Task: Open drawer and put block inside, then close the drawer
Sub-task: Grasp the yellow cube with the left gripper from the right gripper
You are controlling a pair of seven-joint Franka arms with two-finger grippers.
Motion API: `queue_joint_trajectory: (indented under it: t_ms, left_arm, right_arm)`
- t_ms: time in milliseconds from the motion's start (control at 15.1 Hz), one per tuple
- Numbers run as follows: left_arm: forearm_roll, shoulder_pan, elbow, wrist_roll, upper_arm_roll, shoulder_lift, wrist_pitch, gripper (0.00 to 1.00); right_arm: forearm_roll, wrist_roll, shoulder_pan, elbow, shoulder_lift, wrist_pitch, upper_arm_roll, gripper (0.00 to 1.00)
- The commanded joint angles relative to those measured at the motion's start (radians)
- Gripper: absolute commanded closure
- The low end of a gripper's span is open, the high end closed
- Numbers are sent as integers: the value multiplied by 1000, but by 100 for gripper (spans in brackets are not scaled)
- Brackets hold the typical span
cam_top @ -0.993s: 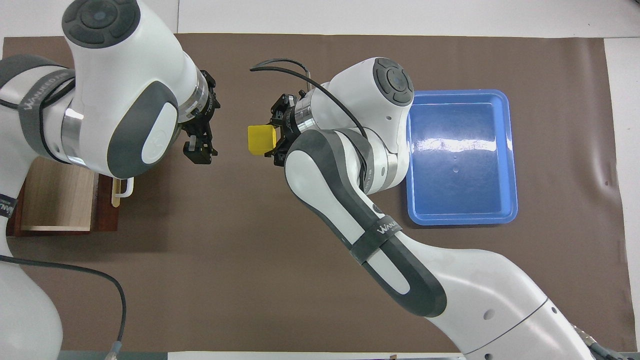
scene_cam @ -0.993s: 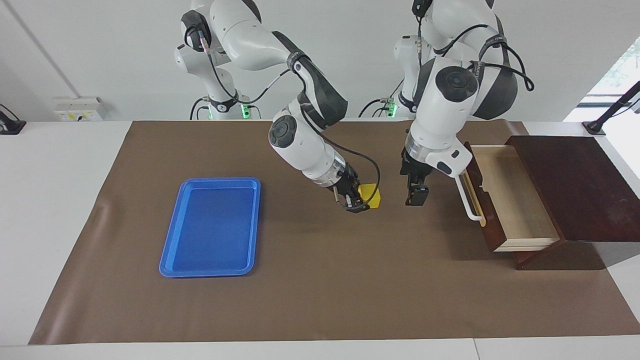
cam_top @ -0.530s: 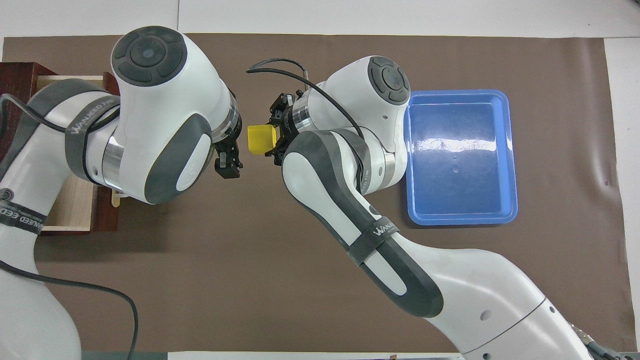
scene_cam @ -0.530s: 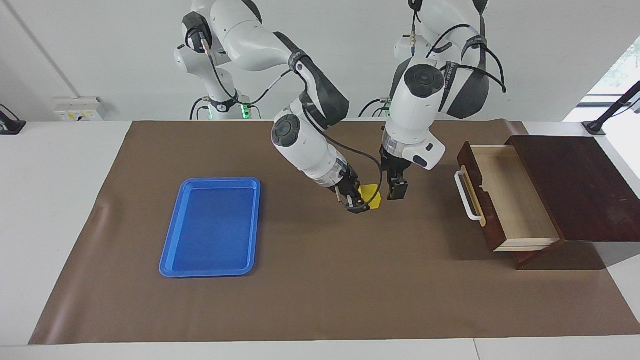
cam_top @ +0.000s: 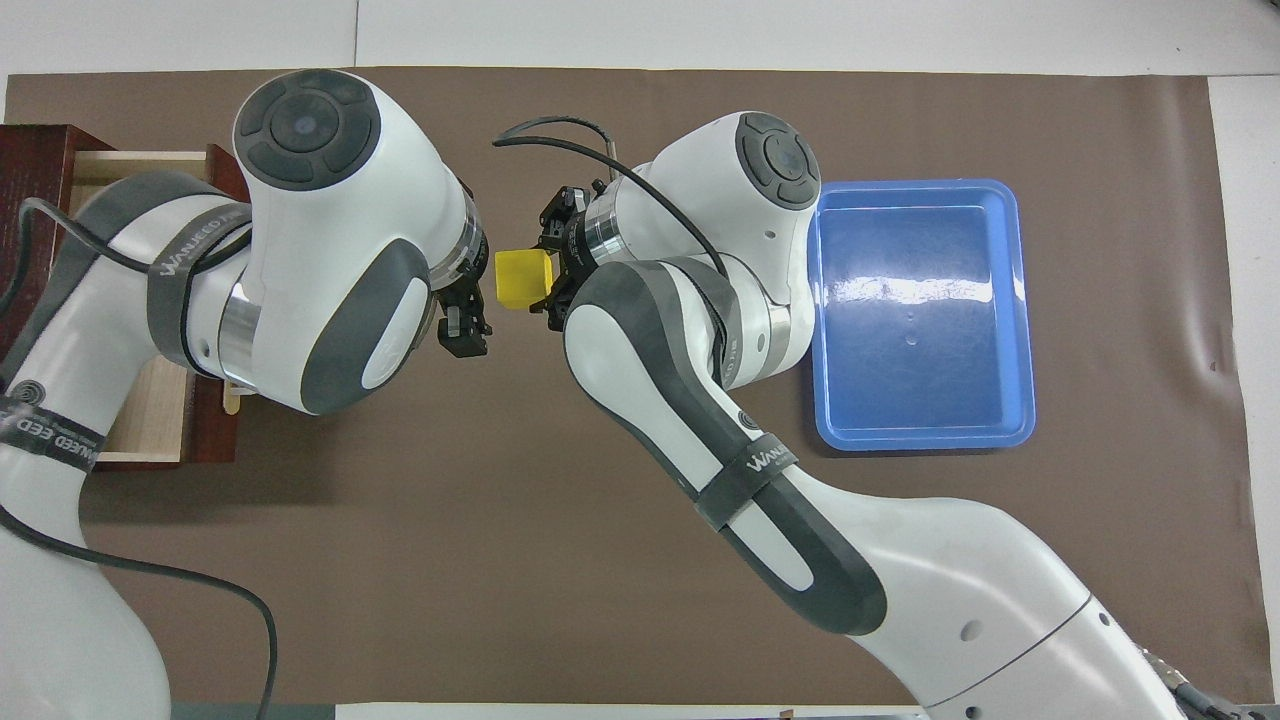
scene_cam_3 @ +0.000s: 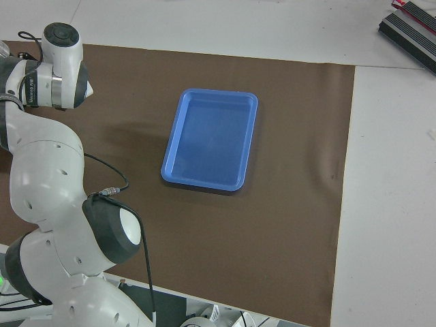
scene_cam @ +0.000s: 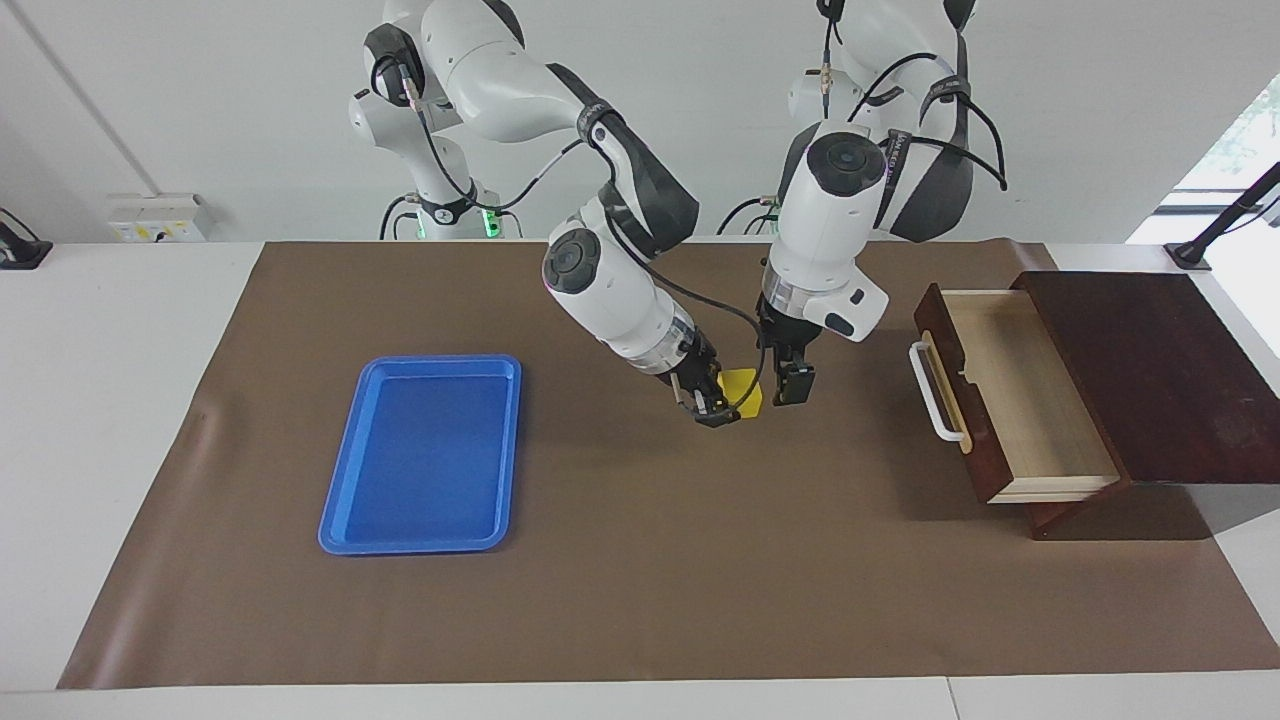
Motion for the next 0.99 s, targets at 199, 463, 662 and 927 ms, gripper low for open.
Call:
queue_joint_trajectory:
  t_ms: [199,463,662,927]
  left_arm:
    - [12,-28,-57,-87,10,-19,100,0]
    - [14,-31,-62,-95,10,-13,103,0]
    - [48,-70,-59,-116,10,33,102,0]
    - [55,-72,-51,-124,10,36,80,0]
  right_arm:
    - [-8,26,3,28,16,-5,-1,100]
    - [-8,26,3,26,16,-2,-1,100]
    - [-8,26,5,25,16,-2,-1,100]
    - [-8,26,5,20,16,12,-1,100]
